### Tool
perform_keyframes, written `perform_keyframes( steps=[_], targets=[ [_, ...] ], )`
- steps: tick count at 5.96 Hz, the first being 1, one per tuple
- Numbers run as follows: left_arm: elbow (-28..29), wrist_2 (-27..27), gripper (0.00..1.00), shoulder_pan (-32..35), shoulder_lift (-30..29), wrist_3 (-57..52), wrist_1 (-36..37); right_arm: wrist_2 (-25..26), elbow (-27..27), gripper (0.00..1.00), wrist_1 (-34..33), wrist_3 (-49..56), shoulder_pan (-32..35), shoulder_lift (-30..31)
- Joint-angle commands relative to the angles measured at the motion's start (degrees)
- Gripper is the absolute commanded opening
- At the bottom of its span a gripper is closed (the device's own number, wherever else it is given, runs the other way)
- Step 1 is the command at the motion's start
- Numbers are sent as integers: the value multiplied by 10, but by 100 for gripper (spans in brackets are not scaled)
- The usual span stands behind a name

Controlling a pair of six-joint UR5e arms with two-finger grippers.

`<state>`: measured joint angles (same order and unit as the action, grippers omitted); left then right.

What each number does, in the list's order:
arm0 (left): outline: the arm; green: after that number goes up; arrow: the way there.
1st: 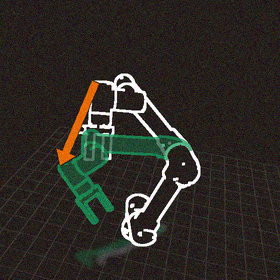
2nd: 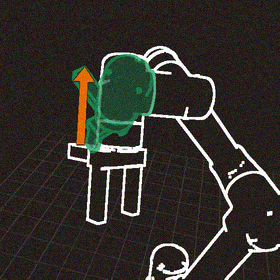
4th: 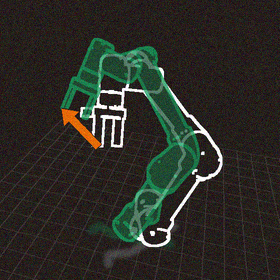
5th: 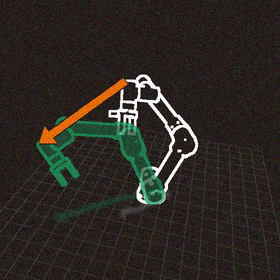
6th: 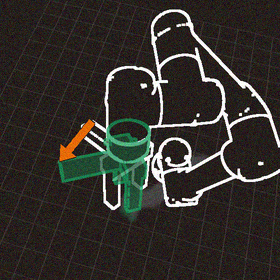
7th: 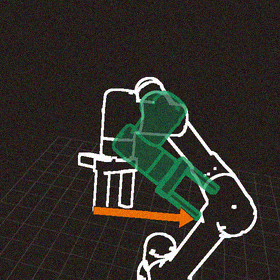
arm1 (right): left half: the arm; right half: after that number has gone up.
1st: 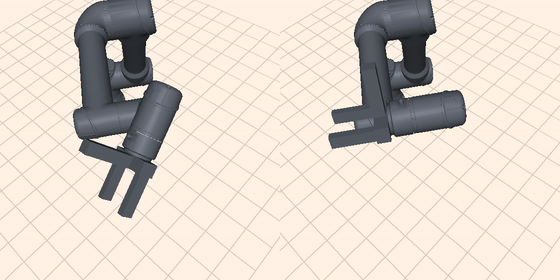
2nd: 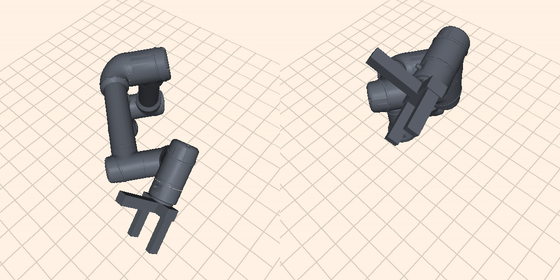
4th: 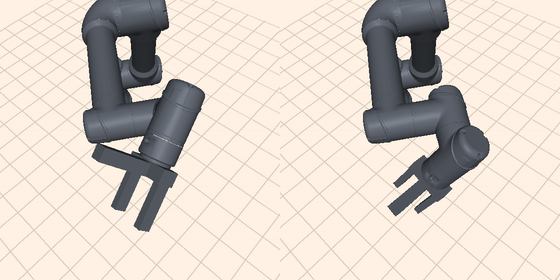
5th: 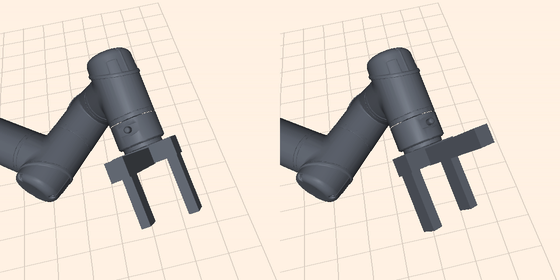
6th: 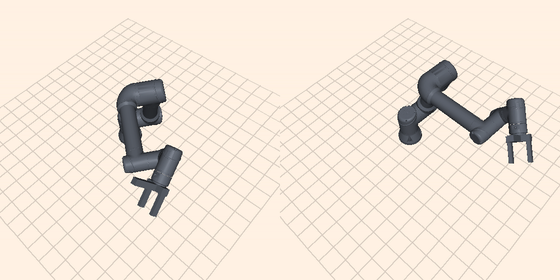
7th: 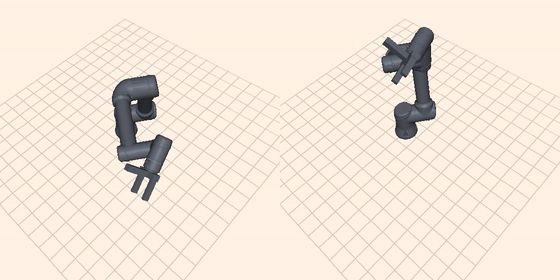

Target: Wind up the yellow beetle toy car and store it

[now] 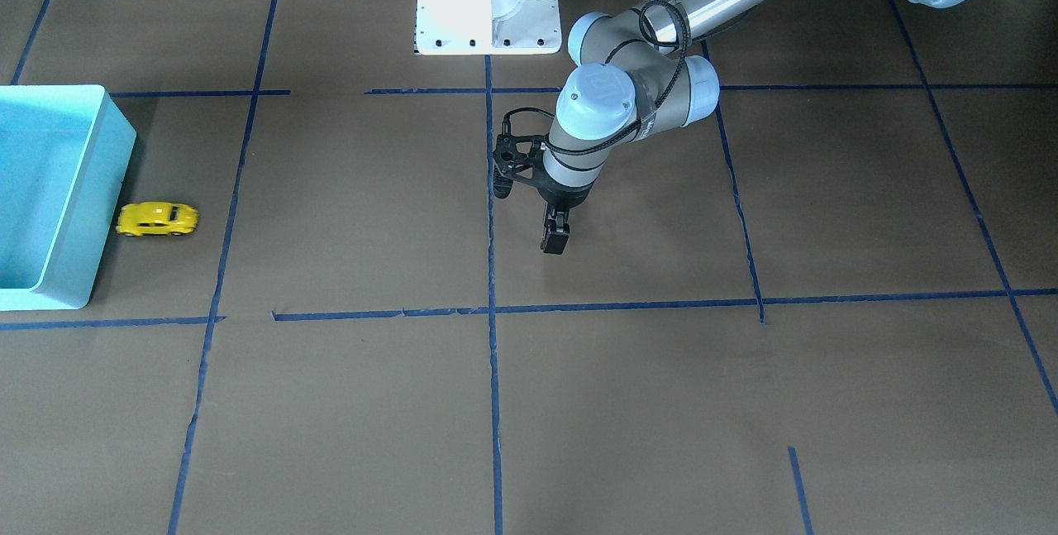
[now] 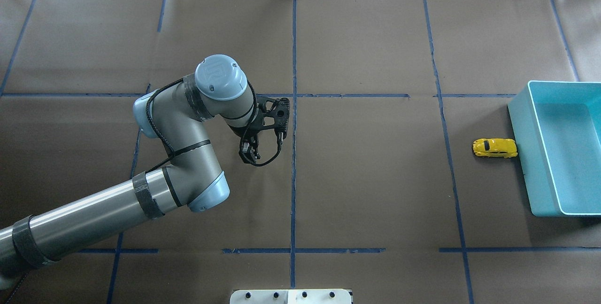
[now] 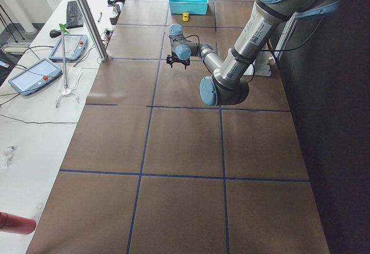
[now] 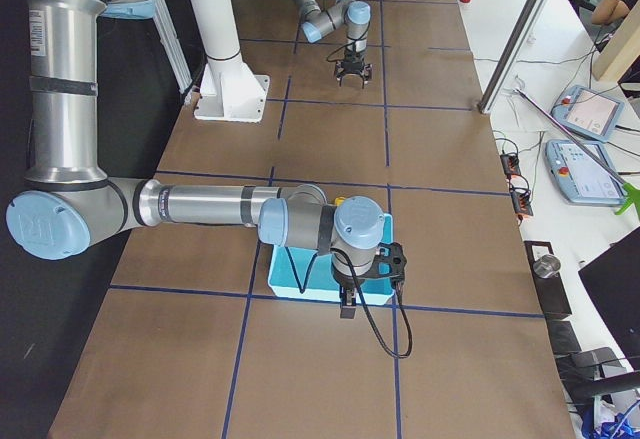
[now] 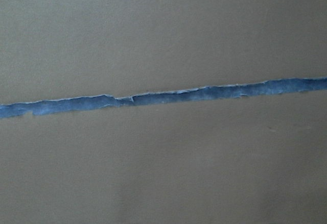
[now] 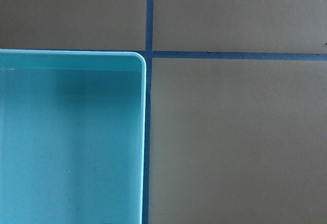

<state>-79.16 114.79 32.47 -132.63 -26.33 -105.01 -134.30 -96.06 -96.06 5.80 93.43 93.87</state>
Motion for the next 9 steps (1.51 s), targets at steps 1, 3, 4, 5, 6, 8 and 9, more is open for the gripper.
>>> perform_keyframes(
  steps=[1, 3, 4, 5, 6, 8, 9],
  targets=[
    [2, 1, 100, 20, 2, 2, 16, 0, -1, 100, 0, 0, 0, 0],
    [2, 24, 100, 37, 3, 3, 48, 0, -3, 100, 0, 1, 0, -1],
    [-5, 28, 100, 57, 30, 2, 49, -1, -4, 100, 15, 1, 0, -2],
    [-57, 43, 100, 81, 75, 2, 72, -3, -3, 100, 59, 1, -1, -2],
    [-138, 45, 100, 104, 137, 2, 105, -3, -33, 100, 77, 4, -18, 5],
    [-237, 46, 100, 157, 243, 1, 188, 3, -96, 100, 78, 8, -83, 22],
    [-272, 47, 100, 198, 283, 0, 231, 6, -118, 100, 77, 8, -134, 22]
  ],
)
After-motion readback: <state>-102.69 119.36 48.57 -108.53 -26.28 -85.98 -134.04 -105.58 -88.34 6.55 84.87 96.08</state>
